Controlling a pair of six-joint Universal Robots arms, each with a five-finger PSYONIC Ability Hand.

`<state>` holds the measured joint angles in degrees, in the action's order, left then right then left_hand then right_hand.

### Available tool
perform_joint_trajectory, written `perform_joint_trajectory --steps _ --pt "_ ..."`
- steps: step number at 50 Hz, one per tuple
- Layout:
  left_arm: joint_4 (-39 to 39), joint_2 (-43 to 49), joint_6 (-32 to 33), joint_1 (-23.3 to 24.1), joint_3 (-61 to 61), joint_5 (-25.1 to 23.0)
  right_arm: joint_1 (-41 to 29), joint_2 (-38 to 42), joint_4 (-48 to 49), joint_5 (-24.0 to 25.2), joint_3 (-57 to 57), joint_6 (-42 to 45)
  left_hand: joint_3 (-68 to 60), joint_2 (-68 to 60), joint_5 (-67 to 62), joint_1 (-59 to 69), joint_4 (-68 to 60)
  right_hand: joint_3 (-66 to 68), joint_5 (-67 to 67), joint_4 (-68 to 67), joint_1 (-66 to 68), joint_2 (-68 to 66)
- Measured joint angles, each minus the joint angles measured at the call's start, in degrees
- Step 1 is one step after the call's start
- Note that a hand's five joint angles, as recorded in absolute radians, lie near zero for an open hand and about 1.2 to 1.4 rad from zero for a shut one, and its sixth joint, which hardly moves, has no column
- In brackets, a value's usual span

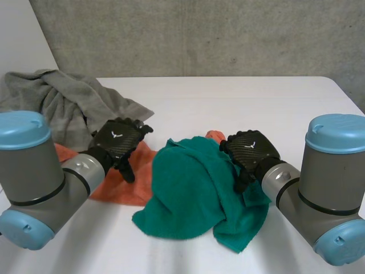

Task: Fold the laundry.

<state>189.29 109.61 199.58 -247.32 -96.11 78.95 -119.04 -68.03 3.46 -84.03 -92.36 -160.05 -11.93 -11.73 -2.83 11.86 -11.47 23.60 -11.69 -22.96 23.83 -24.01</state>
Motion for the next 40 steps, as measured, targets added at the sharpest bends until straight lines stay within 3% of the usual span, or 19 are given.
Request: perform_joint_trajectory --steps 7,18,19,21,26,27,28,32,40 --pt "-3.65 5.17 1.15 0.86 3.54 0.6 -0.05 0.23 -0.42 0.05 -0.26 -0.02 -8.2 -8.46 -7.63 9.12 -8.96 0.0 0.26 0.0 0.0 0.0" --pt "-7.72 13.71 4.24 2.45 10.23 2.02 1.27 0.0 -0.38 0.19 -1.0 0.92 -11.83 -11.94 -11.19 11.9 -12.47 0.0 0.27 0.0 0.0 0.0" --pt "-7.98 14.15 4.43 2.59 10.62 2.26 1.36 0.0 -0.38 0.2 -1.03 0.95 -14.64 -14.72 -13.39 14.77 -14.69 0.0 0.27 0.0 0.0 0.0" --pt "-8.56 14.91 5.04 2.91 11.45 2.99 1.62 -0.01 -0.38 0.22 -1.1 1.09 -35.72 -36.05 -34.65 37.9 -36.4 0.0 0.27 0.0 0.0 0.0" --pt "-8.78 13.82 5.66 3.07 12.55 5.58 1.82 -0.32 -0.38 0.2 -1.25 1.43 -38.09 -38.45 -36.94 40.15 -38.8 0.0 0.27 0.0 0.0 0.0" --pt "-8.47 13.03 5.52 2.96 12.8 6.46 1.86 -0.49 -0.38 0.19 -1.32 1.46 -55.54 -56.11 -52.74 51.39 -56.74 0.0 0.27 0.0 0.0 0.0" --pt "-7.98 12.09 5.28 2.72 13.13 7.34 1.88 -0.64 -0.38 0.17 -1.37 1.47 -55.58 -56.12 -52.74 51.39 -56.74 0.0 0.26 0.0 0.0 0.0" --pt "-5.26 8.33 3.81 0.38 15.82 10.26 2.02 -1.33 -0.38 0.09 -1.55 1.41 -55.86 -56.4 -52.74 51.55 -56.94 -1.12 1.3 1.15 -1.46 1.19" --pt "-2.98 2.28 0.61 -10.32 30.82 12.14 2.07 -1.96 -0.38 0.04 -1.67 1.55 -55.95 -56.51 -52.74 52.25 -57.01 -3.83 3.4 3.07 -3.45 2.44"
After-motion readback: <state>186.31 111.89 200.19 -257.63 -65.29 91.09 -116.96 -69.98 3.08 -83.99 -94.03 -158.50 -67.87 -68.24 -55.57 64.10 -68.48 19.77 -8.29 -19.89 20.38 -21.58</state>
